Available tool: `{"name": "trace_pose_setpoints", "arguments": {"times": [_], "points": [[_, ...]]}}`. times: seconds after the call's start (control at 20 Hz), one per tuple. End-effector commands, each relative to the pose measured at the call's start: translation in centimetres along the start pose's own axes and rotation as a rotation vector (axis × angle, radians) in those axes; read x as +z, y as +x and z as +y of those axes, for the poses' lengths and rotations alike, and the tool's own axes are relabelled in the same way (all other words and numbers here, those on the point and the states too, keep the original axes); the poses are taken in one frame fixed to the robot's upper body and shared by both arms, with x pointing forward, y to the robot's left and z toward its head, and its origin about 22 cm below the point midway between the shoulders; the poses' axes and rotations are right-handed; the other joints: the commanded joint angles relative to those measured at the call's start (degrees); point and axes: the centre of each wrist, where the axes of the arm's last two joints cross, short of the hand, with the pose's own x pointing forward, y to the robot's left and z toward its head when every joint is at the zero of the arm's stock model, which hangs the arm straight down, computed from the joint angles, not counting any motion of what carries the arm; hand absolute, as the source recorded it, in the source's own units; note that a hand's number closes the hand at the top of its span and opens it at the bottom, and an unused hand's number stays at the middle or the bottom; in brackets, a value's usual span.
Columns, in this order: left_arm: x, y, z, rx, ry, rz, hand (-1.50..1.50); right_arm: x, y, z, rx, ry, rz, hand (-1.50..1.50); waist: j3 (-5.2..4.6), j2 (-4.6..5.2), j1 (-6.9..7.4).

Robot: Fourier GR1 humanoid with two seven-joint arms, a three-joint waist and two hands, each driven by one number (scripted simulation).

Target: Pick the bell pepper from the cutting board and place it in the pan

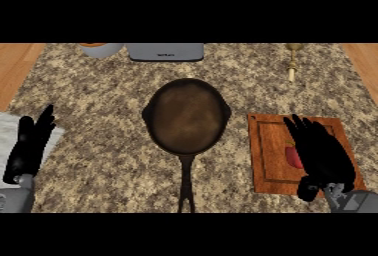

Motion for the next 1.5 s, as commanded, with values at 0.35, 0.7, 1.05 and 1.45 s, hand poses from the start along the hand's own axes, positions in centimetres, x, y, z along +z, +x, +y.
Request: {"name": "trace_pose_setpoints", "arguments": {"times": [0.35,0.7,1.05,1.45], "points": [[1.4,-0.6,1.3,-0.005,-0.014,-0.008,0.0,-2.5,-0.7,2.8,0.01,0.009,-0.012,-1.5,0.01,-0.02,0.25],[-2.0,-0.1,0.9,0.01,-0.011,0.0,0.0,-3.3,-1.4,3.6,0.006,0.039,0.015,-1.5,-0.01,0.08,-0.23],[-1.3,-0.3,1.4,0.011,-0.024,0.002,0.0,-5.0,0.8,4.2,0.006,0.042,0.034,-1.5,-0.01,0.05,-0.02],[-0.8,1.5,-1.9,0.008,-0.014,-0.006,0.0,-6.8,-2.4,5.9,0.136,-0.004,-0.029,1.5,0.04,0.14,0.19]]}}
